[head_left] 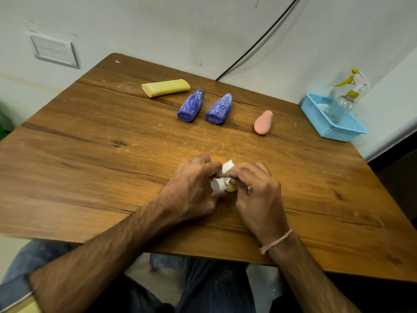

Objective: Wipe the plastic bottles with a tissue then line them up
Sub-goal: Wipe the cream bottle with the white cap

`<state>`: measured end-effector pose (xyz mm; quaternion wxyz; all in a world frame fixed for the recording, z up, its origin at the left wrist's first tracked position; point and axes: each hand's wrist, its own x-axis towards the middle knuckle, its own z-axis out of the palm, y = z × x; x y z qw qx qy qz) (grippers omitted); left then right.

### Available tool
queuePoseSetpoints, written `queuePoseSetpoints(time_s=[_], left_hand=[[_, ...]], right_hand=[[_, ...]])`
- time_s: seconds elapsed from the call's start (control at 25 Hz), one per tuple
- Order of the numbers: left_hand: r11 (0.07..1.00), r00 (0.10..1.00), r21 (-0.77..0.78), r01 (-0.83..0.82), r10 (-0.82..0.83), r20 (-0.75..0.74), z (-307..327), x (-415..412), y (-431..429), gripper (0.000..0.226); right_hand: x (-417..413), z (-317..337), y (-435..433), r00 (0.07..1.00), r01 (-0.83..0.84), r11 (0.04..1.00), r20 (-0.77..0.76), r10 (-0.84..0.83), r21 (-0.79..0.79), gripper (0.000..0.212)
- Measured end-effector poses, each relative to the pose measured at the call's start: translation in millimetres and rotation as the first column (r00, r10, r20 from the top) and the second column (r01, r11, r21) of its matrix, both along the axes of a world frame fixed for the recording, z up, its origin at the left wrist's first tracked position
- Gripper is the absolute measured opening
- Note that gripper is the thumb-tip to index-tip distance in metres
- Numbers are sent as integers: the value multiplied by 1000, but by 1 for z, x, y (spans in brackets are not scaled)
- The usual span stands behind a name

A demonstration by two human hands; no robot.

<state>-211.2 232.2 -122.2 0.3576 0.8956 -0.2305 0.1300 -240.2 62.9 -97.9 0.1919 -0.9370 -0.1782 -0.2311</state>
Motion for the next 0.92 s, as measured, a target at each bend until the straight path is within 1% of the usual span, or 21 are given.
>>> queuePoseSetpoints(time_s=[0.04,0.08,0.2,0.24,0.28,0.32,0.4,0.44,0.48,0.52,0.64,0.68,0.76,0.88,0.92], left_hand=[[1000,1000,-3,9,-9,9,-1,0,0,33],[1000,1000,-3,15,-15,16,-1,-1,0,34],[1000,999,6,16,-16,37,-1,-3,-1,37],[1000,998,11,22,-23,58,-1,-3,-2,36],[999,996,16,33,-34,84,-2,-4,-2,36],[999,993,19,46,-48,110,-3,-5,-3,36],[997,985,23,69,-72,157,-5,-6,-3,38],[997,981,28,76,-80,175,-6,-6,-3,38],[996,978,30,81,-85,190,-6,-6,-3,37],[996,976,31,81,-85,200,-6,-6,-3,35],[997,977,43,60,-68,201,-5,-5,-4,35],[997,978,53,59,-69,198,-5,-5,-4,35],[996,978,58,65,-75,193,-5,-5,-4,36],[994,980,53,94,-101,173,-3,-5,-2,43],[994,984,35,102,-106,143,-2,-5,-2,45]], right_hand=[[0,1,-3,1000,-31,999,0,31,-18,22],[6,2,-12,1000,-20,999,-1,20,-28,24],[36,5,-38,982,187,982,-38,-187,11,29],[37,6,-36,972,230,973,-50,-229,15,28],[34,6,-29,974,220,975,-52,-220,11,26],[28,7,-19,985,165,986,-42,-165,-2,24],[12,7,-2,999,2,999,-34,-4,-42,22],[8,8,-1,998,-46,997,-36,44,-54,22],[10,9,-4,998,-53,997,-36,51,-57,22],[17,10,-12,999,-24,999,-36,23,-48,23],[39,10,-30,985,164,986,-56,-165,-18,26],[40,11,-28,980,191,981,-61,-192,-21,26],[33,12,-14,987,140,990,-75,-142,-24,25],[13,15,2,991,-45,999,-126,40,-31,18],[13,17,0,988,-75,997,-134,70,-27,17]])
